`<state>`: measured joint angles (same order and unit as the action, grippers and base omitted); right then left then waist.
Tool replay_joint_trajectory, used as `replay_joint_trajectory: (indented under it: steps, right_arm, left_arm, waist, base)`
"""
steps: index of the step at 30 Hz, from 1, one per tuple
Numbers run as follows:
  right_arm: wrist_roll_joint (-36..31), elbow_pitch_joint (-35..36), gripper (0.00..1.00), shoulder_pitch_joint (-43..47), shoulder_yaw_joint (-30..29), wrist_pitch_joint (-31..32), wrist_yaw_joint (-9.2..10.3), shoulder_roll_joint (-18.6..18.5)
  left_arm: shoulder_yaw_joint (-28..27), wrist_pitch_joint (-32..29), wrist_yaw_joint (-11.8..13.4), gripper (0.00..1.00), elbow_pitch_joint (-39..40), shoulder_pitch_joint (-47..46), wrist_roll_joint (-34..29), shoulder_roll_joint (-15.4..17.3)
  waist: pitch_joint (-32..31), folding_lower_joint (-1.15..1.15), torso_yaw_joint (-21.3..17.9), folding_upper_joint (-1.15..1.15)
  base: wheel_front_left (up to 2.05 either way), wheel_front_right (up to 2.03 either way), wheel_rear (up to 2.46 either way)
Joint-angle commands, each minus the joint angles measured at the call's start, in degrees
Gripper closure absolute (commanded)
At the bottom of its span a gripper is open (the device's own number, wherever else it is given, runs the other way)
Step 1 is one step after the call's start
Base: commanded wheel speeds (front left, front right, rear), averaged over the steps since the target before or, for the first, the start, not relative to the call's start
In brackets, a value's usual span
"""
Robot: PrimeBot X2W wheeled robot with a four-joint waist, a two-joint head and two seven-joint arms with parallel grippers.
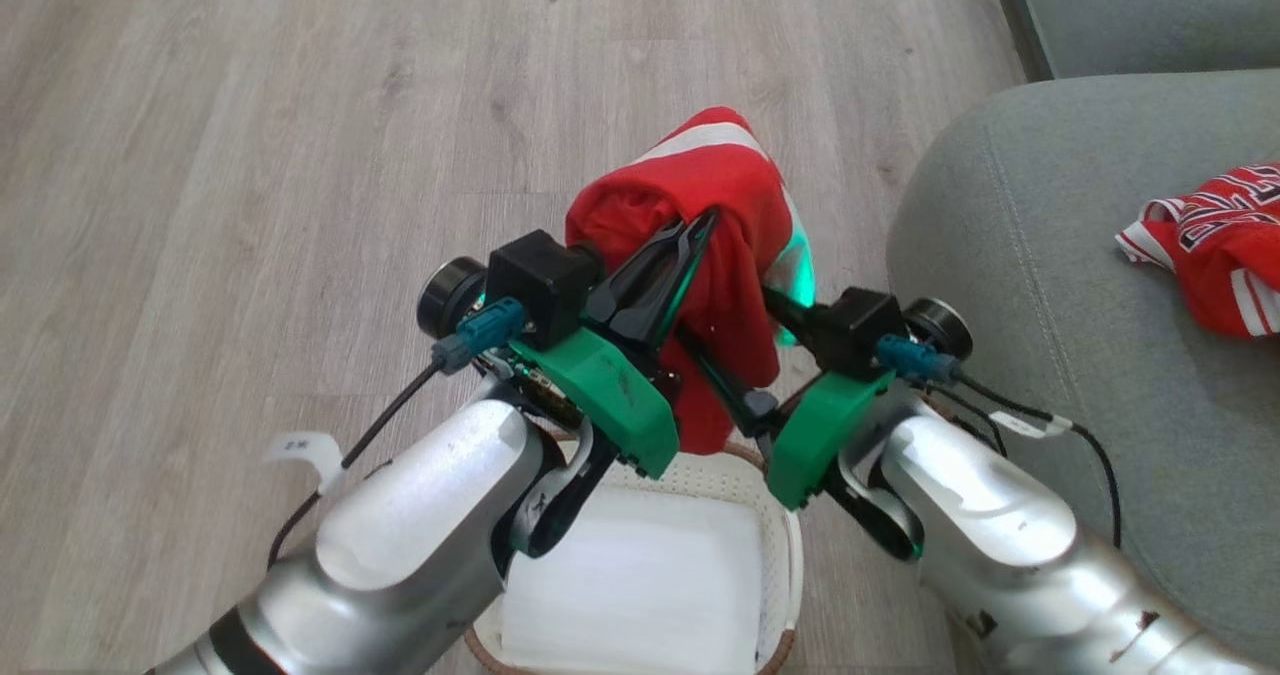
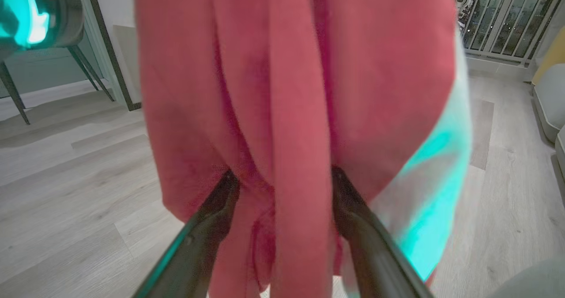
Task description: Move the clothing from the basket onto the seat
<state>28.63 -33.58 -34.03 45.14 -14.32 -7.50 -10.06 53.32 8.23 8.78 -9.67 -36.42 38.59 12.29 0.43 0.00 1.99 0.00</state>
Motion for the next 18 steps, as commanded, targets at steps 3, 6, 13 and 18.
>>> replay_joint_trajectory:
  steps: [3, 6, 13, 18]
  right_arm:
    - [-0.1, 1.4, 0.00, -2.1, -1.0, -0.7, 0.01, 1.4]
    - [-0.3, 1.3, 1.00, -1.8, -1.8, -0.7, 0.01, 1.4]
    - [-0.5, 3.8, 1.00, -0.5, -3.1, -0.7, 0.01, 0.8]
    - [-0.6, 7.0, 1.00, 1.4, -4.7, -0.7, 0.01, -0.7]
  left_arm:
    - [-2.0, 0.4, -0.2, 1.00, 1.5, -4.1, 0.4, 0.4]
    - [-1.9, 0.3, -0.1, 1.00, 1.4, -4.0, 0.5, 0.4]
    - [-2.0, 0.4, 0.3, 1.00, 1.1, -3.4, 0.9, 1.0]
    - [-2.3, 0.4, 0.6, 1.00, 0.5, -2.5, 1.6, 1.4]
  waist:
    - [0.0, 0.00, 0.3, 0.00]
    - [0.0, 0.00, 0.5, 0.00]
    - [-0.2, 0.00, 0.0, 0.00]
    - [-0.3, 0.00, -0.5, 0.00]
  base:
    - [0.00, 0.00, 0.00]
    - [0.00, 0.00, 0.00]
    - [0.00, 0.00, 0.00]
    - [0.00, 0.00, 0.00]
